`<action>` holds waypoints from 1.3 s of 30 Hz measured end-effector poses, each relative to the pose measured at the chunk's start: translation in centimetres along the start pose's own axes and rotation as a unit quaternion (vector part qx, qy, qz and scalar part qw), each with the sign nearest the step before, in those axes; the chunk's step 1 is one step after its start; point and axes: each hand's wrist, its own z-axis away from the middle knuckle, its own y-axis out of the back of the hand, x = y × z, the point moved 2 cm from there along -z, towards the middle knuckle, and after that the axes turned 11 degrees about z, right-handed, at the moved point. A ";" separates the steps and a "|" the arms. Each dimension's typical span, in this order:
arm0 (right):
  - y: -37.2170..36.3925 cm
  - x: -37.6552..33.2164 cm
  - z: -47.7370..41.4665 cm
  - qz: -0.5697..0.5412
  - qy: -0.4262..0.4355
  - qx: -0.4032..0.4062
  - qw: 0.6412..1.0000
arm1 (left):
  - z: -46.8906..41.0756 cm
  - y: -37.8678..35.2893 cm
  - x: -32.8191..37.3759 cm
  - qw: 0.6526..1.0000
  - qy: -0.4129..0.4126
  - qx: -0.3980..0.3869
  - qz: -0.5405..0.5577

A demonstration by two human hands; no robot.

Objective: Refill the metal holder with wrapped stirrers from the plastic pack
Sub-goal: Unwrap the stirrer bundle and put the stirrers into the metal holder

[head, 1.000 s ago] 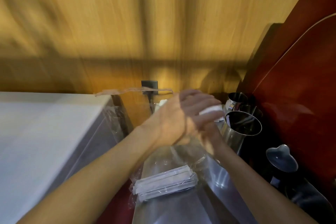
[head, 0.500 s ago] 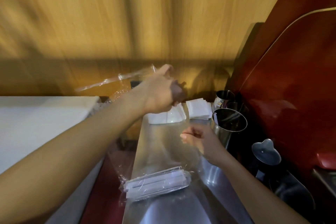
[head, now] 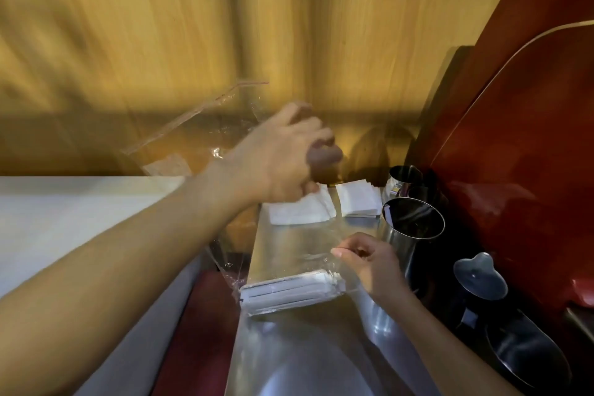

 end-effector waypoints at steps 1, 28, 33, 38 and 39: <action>-0.1 -0.1 0.0 0.000 0.004 -0.002 1.000 | -0.2 -0.6 1.0 0.999 -0.031 0.007 0.021; 6.7 -3.1 -0.3 0.002 0.078 0.112 0.991 | 1.9 -0.9 -3.3 0.953 0.175 -0.082 0.235; 7.0 -2.4 -0.3 0.018 0.082 0.130 0.988 | 3.3 -2.7 -2.8 0.957 0.176 -0.075 0.219; 7.3 -1.3 -0.5 0.013 0.058 0.097 0.994 | 3.7 -3.6 -2.4 0.935 0.192 -0.130 0.268; 7.4 -1.1 -0.4 0.011 0.056 0.092 0.994 | 3.6 -3.7 -2.4 0.931 0.197 -0.134 0.278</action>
